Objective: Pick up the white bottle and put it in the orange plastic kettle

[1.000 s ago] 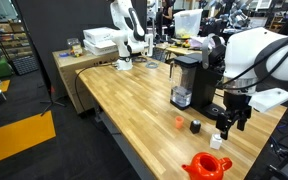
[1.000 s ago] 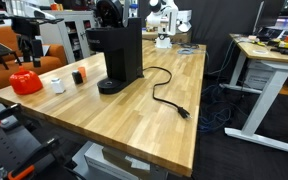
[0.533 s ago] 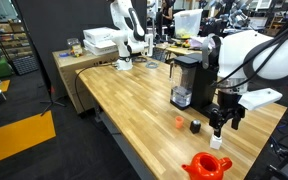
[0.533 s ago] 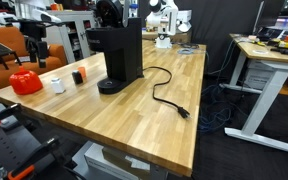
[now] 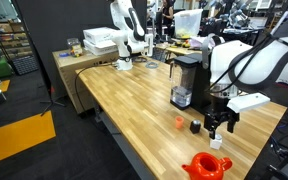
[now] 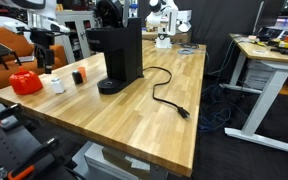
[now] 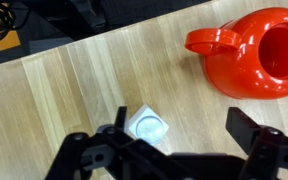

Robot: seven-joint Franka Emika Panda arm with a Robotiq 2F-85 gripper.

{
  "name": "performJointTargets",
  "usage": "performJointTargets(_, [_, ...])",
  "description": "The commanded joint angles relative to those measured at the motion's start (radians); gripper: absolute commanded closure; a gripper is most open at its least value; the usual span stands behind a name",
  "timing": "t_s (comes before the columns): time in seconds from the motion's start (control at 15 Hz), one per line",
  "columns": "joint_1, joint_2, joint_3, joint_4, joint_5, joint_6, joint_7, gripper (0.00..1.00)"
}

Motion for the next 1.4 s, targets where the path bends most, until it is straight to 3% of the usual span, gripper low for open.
performJointTargets(0.0, [0.011, -0.001, -0.011, 0.001, 0.004, -0.002, -0.003, 0.00])
performJointTargets(0.6, [0.015, 0.019, -0.039, 0.005, -0.010, 0.039, 0.075, 0.00])
performJointTargets(1.33, [0.033, 0.161, -0.070, 0.060, -0.009, 0.038, 0.099, 0.00])
